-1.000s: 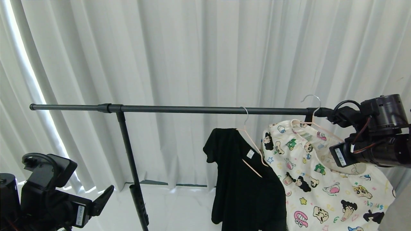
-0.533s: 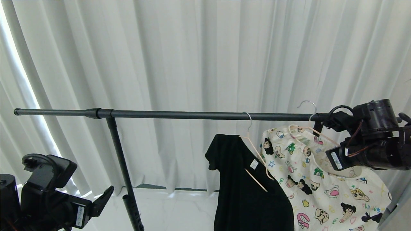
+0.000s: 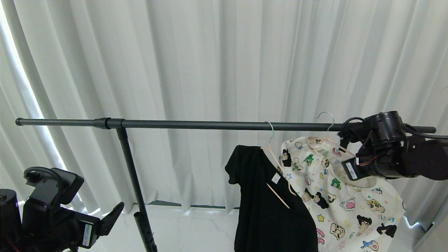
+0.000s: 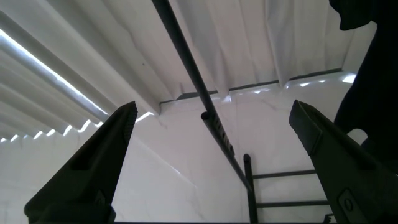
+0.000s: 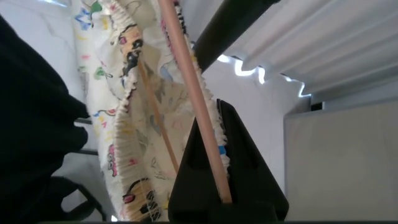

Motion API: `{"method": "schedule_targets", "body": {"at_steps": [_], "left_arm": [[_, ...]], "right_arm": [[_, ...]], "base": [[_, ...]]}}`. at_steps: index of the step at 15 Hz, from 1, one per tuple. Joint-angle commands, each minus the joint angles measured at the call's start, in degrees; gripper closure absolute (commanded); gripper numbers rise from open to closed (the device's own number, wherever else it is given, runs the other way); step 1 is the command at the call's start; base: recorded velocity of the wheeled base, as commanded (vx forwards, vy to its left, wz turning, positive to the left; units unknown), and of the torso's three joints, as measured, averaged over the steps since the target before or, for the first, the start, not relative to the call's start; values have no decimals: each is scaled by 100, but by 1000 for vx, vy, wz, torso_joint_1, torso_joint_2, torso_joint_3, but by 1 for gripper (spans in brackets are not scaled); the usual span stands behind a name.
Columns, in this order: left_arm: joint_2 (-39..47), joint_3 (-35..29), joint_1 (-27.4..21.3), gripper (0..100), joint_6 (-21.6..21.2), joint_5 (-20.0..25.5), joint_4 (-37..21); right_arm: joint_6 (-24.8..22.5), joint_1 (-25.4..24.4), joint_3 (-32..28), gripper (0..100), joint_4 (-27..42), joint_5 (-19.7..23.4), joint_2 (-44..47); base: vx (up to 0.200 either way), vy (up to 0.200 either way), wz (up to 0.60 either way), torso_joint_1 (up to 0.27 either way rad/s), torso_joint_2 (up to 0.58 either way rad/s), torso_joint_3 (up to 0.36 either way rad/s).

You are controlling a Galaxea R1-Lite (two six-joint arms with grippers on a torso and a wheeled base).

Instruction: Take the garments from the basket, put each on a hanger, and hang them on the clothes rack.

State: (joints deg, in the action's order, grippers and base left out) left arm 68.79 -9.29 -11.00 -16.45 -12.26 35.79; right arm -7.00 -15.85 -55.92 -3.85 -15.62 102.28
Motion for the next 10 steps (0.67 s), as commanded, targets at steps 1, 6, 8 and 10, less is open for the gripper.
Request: {"method": "schedule_targets", "body": {"at_steps": [1, 6, 8, 10], "left_arm": [[-6, -3, 1, 0, 1, -13, -2], [-85, 24, 1, 0, -8, -13, -2], [-85, 15, 1, 0, -17, -13, -2], [-85, 15, 1, 0, -17, -13, -2]], "right_arm": [[-3, 12, -112, 100, -1, -12, 293], [-3, -32, -77, 100, 16, -12, 337], [-3, -76, -33, 100, 16, -20, 310], [-12, -85, -42, 100, 69, -20, 266]], "base": [[0, 0, 0, 0, 0, 0], [0, 0, 0, 0, 0, 0], [0, 0, 0, 0, 0, 0], [0, 0, 0, 0, 0, 0]]}}
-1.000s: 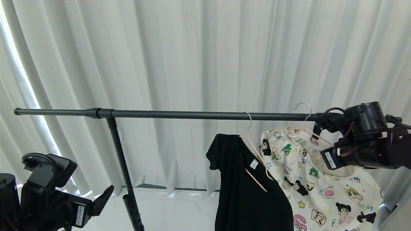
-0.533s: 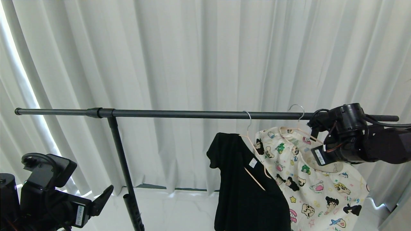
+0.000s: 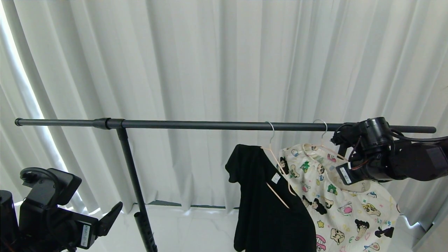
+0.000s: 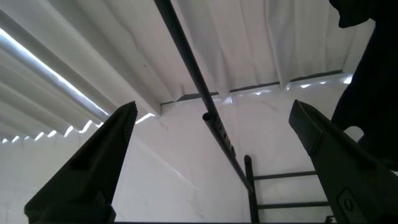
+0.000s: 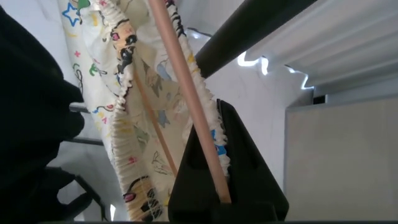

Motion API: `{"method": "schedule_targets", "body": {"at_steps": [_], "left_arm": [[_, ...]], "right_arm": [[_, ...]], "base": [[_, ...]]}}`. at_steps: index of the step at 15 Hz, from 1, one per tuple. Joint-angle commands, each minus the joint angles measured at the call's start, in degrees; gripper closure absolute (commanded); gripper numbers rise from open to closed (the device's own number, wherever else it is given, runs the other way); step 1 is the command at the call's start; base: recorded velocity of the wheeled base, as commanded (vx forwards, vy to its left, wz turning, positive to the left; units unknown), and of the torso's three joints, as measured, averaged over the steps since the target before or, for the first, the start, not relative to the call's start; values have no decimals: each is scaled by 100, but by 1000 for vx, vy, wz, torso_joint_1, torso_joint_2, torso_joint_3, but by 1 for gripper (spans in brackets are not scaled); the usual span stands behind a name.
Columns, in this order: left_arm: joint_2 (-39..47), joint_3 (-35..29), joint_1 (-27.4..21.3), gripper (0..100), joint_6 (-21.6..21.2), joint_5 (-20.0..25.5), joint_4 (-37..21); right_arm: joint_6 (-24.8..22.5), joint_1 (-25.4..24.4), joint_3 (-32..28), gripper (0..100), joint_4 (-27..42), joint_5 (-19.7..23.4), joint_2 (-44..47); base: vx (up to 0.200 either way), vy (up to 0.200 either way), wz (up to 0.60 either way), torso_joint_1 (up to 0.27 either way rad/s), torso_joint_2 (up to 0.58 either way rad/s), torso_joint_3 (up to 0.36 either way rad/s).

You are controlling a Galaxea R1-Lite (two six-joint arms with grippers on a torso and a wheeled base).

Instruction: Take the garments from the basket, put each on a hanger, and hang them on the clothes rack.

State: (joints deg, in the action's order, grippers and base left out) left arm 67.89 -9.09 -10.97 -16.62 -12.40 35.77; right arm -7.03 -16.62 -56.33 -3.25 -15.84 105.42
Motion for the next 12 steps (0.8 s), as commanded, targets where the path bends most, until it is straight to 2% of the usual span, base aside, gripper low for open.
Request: {"method": "schedule_targets", "body": {"at_steps": [1, 6, 12], "left_arm": [[-4, -5, -1, 0, 0, -8, 0], [-13, 4, -1, 0, 0, -8, 0], [-303, 198, 42, 0, 0, -26, 0]], "right_arm": [[0, -8, -1, 0, 79, 2, -57], [18, -44, -1, 0, 229, 37, -664], [18, -114, 580, 0, 616, 248, -2430]], "base": [[0, 0, 0, 0, 0, 0], [0, 0, 0, 0, 0, 0], [0, 0, 0, 0, 0, 0]]}}
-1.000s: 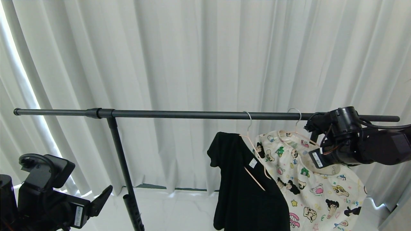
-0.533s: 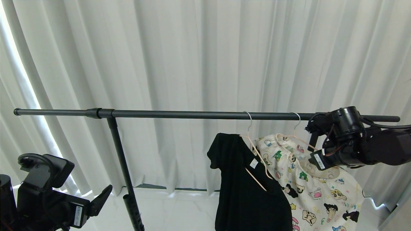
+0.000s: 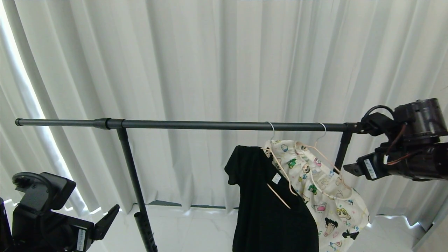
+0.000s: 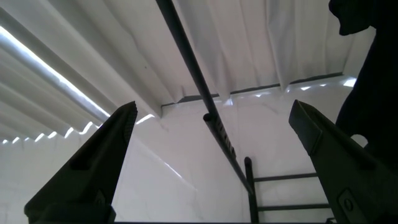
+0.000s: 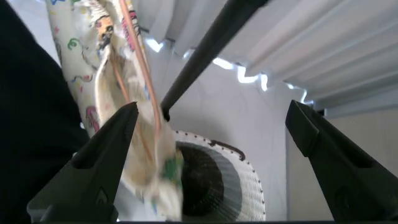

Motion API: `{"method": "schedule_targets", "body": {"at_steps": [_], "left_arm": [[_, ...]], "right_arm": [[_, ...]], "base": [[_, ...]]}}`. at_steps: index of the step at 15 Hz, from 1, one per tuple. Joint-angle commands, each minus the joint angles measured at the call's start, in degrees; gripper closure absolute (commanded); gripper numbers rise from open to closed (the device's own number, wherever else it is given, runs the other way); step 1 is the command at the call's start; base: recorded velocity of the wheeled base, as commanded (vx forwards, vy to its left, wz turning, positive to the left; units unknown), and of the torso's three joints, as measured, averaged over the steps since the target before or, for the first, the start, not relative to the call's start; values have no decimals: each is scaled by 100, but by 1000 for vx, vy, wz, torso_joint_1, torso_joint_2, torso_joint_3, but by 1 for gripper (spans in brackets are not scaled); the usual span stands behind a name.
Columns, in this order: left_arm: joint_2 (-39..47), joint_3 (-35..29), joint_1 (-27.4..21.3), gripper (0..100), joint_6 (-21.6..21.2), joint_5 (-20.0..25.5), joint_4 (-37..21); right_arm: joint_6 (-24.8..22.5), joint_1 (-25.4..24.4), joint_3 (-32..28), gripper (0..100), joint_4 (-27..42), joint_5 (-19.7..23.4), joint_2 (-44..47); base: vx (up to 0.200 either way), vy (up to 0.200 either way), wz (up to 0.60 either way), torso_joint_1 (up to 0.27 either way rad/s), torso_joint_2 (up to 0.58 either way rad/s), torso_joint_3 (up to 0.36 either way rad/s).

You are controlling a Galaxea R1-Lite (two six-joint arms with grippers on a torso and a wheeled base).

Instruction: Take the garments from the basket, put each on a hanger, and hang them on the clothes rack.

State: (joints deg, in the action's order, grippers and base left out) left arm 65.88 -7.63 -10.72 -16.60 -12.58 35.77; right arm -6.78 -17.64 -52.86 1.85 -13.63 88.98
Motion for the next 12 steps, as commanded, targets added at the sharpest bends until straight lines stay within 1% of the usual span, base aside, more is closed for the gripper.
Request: {"method": "schedule_targets", "body": {"at_steps": [1, 3, 4, 6, 9, 12], "left_arm": [[-154, 86, 105, 0, -1, -8, 0], [-181, 122, 351, 0, -1, -166, 0], [-189, 122, 474, 0, 8, -280, 0], [-330, 122, 658, 0, 8, -298, 0], [-532, 262, 720, 0, -1, -306, 0], [-752, 297, 729, 0, -1, -306, -17]], "right_arm": [[-34, 85, 355, 0, 210, 9, -1049], [-131, 454, 680, 0, 289, 9, -1550], [-298, 727, 812, 0, 307, 9, -1752], [-702, 1184, 918, 0, 386, 27, -1981], [-764, 1404, 979, 0, 386, -26, -2060], [-781, 1412, 979, 0, 386, -35, -2165]], "base": [[0, 0, 0, 0, 0, 0], [0, 0, 0, 0, 0, 0], [-200, 0, 0, 7, -2, 2], [-200, 0, 0, -2, 7, 5], [-200, 0, 0, 10, 7, -1], [-200, 0, 0, -12, 2, 5]]}}
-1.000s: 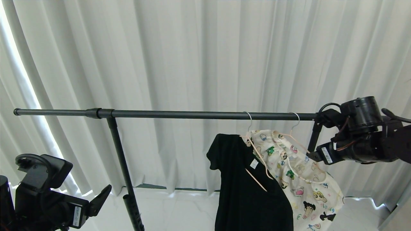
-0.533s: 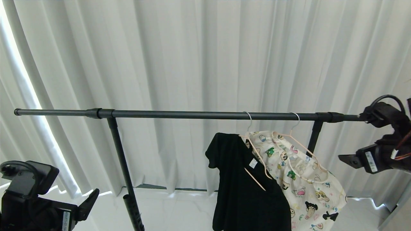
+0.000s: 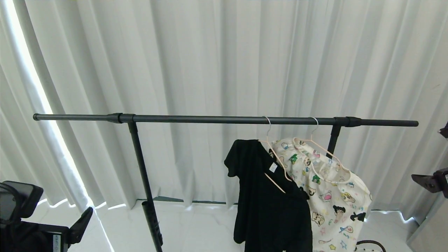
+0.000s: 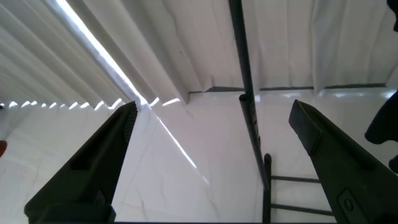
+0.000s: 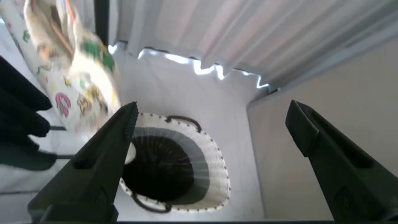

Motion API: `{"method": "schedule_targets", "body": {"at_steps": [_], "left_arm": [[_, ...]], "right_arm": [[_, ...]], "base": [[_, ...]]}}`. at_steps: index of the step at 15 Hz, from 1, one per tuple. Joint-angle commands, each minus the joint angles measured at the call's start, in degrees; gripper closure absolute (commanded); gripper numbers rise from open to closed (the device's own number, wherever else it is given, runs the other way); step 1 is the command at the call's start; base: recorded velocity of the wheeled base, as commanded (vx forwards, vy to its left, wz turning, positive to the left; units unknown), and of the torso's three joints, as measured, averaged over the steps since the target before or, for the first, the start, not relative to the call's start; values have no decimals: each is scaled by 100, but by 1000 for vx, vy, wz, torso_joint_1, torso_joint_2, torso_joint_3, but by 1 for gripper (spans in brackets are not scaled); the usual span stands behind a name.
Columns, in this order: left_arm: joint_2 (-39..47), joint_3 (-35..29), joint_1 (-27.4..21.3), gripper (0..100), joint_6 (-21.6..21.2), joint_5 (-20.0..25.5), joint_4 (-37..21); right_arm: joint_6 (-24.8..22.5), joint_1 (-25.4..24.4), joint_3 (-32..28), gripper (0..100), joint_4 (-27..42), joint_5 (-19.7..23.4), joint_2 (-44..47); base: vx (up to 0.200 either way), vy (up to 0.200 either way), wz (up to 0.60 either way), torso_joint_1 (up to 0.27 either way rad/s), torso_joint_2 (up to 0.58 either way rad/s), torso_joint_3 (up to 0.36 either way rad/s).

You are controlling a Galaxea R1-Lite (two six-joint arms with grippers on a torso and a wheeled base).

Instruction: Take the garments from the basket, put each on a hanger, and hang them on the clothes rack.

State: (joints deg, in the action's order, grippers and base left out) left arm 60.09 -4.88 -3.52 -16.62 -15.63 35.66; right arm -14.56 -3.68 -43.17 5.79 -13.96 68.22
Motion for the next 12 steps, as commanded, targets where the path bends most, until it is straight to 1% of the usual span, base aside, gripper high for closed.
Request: {"method": "schedule_targets", "body": {"at_steps": [1, 5, 6, 9, 12], "left_arm": [[-208, 57, 53, 0, 0, -10, -6], [-384, -57, 273, 0, -52, -10, -6], [-568, -22, 484, 0, -193, -19, -6], [-735, -13, 792, 0, -202, -19, -15], [-920, 31, 924, 0, -210, -19, -15]], "right_arm": [[-30, 17, 19, 0, 1, -2, -142], [-276, 228, 10, 0, 10, 7, -292], [-311, 333, 19, 0, 19, 42, -406], [-311, 403, 177, 0, 89, 51, -520], [-373, 403, 283, 0, 80, 51, -599]], "base": [[-200, 0, 0, 7, 2, 7], [-200, 0, 0, 2, -1, 0], [-200, 0, 0, 2, -2, 2], [-200, 0, 0, 2, 4, 2], [-200, 0, 0, 4, 4, 2]]}}
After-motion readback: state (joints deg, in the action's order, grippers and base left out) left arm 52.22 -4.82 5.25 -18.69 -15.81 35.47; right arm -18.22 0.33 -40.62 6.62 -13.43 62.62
